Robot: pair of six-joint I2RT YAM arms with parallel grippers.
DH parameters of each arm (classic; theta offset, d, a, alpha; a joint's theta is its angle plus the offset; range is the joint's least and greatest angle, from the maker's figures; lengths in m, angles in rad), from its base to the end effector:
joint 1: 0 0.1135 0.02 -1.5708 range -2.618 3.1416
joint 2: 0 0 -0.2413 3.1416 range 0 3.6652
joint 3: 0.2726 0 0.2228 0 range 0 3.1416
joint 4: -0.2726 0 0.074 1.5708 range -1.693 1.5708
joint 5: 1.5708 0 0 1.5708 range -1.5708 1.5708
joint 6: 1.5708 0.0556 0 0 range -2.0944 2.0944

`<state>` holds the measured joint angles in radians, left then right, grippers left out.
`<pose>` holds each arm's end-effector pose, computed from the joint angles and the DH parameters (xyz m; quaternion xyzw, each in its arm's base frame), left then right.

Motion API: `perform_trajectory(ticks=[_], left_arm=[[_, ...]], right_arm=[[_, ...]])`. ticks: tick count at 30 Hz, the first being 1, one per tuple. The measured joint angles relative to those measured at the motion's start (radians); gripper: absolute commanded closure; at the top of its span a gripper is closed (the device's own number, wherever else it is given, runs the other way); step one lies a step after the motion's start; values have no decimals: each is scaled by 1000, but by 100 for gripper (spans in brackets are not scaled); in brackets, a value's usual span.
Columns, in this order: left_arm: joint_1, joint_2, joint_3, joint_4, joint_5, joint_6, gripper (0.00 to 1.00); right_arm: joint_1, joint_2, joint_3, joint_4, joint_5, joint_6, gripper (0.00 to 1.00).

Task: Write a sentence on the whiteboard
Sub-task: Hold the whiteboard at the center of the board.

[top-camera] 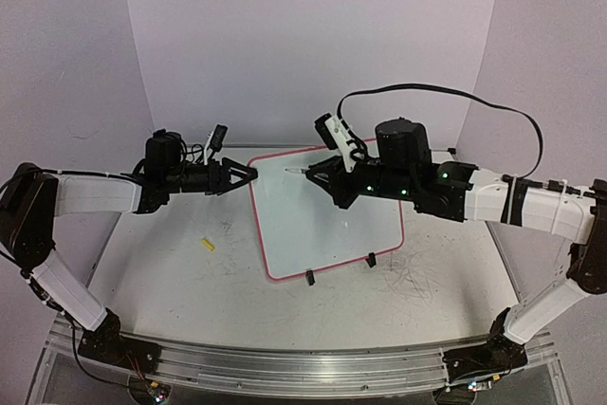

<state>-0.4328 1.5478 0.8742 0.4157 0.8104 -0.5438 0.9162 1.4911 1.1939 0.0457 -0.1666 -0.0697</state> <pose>0.2810 -0.1742 0.2391 0.1998 0.7402 -0.5389 0.3488 0.2047 0.2819 0.3165 -0.4176 0.6696 0.3108 0.5298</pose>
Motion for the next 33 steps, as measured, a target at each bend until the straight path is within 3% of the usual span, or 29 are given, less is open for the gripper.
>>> perform_trajectory(ticks=[10, 20, 33], left_arm=[[-3, 0, -37, 28, 9, -6, 45], [-40, 29, -37, 57, 28, 23, 63], [-40, 48, -37, 64, 56, 80, 77]], right_arm=[[37, -12, -77, 16, -19, -35, 100], [70, 44, -67, 15, -15, -32, 100], [102, 108, -52, 53, 39, -32, 100]])
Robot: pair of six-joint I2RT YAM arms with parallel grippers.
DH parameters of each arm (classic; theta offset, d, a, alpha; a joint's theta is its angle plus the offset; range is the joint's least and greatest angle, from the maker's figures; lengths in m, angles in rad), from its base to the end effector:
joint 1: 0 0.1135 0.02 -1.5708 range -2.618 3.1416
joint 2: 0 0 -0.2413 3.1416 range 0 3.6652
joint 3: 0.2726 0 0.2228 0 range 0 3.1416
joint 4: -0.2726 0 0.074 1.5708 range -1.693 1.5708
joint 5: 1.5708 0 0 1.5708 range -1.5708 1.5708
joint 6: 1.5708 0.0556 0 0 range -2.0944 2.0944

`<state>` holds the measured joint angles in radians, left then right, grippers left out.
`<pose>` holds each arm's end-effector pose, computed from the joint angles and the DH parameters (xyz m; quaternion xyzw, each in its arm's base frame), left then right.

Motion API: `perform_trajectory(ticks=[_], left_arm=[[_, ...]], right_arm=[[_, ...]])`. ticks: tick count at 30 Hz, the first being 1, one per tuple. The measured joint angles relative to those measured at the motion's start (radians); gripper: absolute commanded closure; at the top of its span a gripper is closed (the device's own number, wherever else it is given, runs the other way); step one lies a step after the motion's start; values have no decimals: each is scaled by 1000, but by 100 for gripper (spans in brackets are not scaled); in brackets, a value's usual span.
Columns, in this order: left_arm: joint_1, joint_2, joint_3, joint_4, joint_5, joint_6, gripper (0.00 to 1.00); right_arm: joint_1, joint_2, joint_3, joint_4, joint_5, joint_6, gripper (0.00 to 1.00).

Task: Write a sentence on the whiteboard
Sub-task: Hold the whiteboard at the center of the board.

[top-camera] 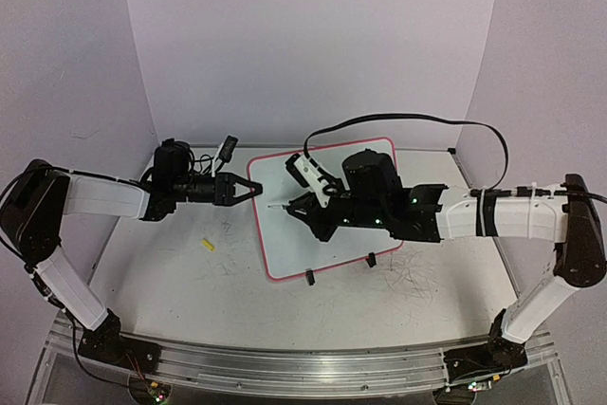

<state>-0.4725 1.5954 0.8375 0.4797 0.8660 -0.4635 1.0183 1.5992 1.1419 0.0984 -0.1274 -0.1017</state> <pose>0.2735 -0.1874 0.2206 0.2560 0.7235 -0.5456 0.3368 0.1865 0.3159 0.2684 -0.4664 0.6757 0.2984 0.4866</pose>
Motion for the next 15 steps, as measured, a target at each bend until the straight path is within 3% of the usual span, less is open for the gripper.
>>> perform_trajectory(ticks=[15], left_arm=[[0, 14, 0, 1, 41, 50, 90]], right_arm=[[28, 55, 25, 23, 57, -11, 100]])
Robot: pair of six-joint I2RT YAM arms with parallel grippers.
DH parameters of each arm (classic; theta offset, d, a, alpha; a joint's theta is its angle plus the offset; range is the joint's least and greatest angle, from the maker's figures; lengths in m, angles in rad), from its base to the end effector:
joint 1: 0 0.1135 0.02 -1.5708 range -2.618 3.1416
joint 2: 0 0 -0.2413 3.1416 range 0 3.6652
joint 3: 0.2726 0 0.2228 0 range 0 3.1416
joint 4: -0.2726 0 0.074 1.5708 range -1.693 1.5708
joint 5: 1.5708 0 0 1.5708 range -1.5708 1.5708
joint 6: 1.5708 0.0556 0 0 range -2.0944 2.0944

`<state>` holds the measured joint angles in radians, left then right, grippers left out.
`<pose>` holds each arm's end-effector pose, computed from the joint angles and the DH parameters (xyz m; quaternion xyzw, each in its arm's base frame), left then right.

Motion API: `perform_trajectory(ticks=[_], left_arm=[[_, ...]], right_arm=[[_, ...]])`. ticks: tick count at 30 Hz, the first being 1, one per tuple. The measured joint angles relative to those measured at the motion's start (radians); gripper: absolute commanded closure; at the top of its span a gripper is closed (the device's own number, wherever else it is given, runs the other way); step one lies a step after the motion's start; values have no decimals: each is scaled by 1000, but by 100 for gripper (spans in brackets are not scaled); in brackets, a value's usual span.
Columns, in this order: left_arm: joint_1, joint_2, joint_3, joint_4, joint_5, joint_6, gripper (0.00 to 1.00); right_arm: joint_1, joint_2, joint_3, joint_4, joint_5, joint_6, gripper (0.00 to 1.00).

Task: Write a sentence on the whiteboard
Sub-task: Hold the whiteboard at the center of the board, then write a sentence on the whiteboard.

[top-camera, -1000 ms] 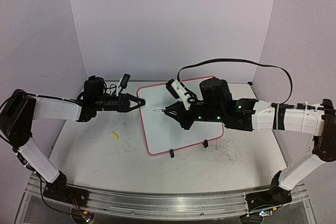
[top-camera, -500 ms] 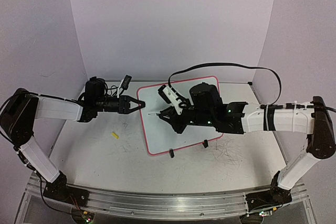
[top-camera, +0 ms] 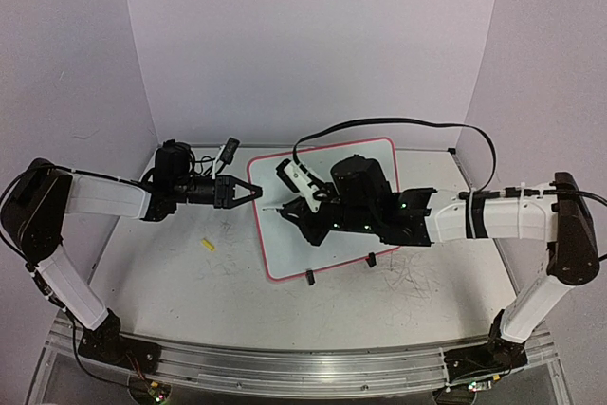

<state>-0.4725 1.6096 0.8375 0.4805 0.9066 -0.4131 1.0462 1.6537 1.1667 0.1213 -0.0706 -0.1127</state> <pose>0.2727 -0.1886 0.2168 0.2827 0.7132 -0.5474 0.3343 0.1862 0.3296 0.2603 -0.4676 0.6780 0.2808 0.4927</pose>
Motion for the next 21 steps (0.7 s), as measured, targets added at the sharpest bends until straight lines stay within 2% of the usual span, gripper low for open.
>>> perform_trajectory(ticks=[11, 21], left_arm=[[0, 0, 0, 1, 0, 32, 99], [0, 0, 0, 1, 0, 33, 100]], right_arm=[[3, 30, 3, 14, 17, 1, 100], [4, 53, 16, 21, 37, 1, 100]])
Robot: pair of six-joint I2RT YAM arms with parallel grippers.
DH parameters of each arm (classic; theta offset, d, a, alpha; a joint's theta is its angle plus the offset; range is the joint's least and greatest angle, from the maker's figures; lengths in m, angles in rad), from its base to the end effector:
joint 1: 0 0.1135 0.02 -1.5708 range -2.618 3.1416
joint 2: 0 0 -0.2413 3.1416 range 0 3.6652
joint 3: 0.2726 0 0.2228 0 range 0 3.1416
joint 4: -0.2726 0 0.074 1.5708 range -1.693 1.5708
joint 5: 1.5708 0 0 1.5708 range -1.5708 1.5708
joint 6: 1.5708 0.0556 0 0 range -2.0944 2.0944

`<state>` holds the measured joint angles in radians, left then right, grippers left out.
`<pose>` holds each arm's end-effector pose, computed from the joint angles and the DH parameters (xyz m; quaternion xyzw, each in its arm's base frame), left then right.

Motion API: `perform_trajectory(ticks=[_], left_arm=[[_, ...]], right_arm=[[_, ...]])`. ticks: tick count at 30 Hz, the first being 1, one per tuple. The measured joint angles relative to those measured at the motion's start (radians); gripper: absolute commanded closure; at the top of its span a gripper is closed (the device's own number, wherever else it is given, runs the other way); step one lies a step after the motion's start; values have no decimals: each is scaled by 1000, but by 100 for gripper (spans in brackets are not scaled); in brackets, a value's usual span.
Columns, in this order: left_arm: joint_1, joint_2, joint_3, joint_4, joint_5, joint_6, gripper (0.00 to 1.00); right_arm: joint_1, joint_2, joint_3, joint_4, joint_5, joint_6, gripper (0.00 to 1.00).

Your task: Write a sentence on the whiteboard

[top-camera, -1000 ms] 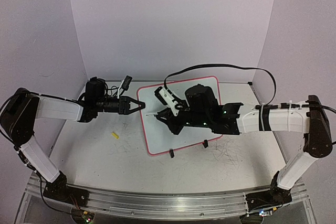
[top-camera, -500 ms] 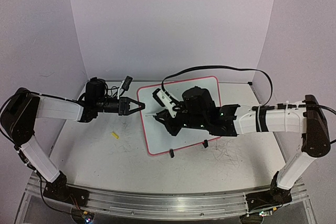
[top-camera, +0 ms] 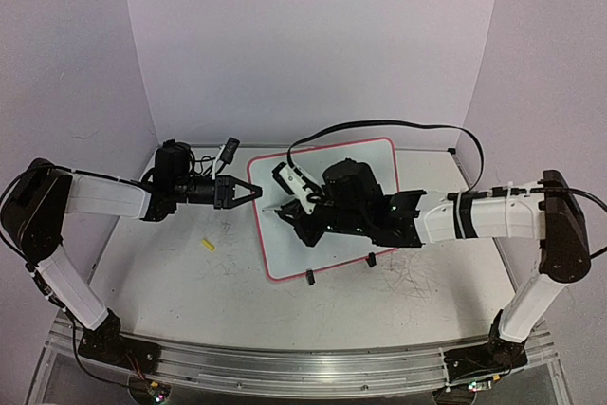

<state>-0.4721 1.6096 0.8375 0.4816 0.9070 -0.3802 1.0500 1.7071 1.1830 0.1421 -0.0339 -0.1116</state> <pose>0.2728 -0.1885 0.2169 0.2945 0.7082 -0.5419 0.3437 0.1918 0.3382 0.2488 -0.4624 0.6873 0.2657 0.4931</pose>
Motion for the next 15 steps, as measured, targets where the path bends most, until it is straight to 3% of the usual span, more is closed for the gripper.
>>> perform_trajectory(ticks=[15], left_arm=[[0, 0, 0, 0, 6, 5, 100]], right_arm=[[0, 16, 12, 16, 15, 0, 100]])
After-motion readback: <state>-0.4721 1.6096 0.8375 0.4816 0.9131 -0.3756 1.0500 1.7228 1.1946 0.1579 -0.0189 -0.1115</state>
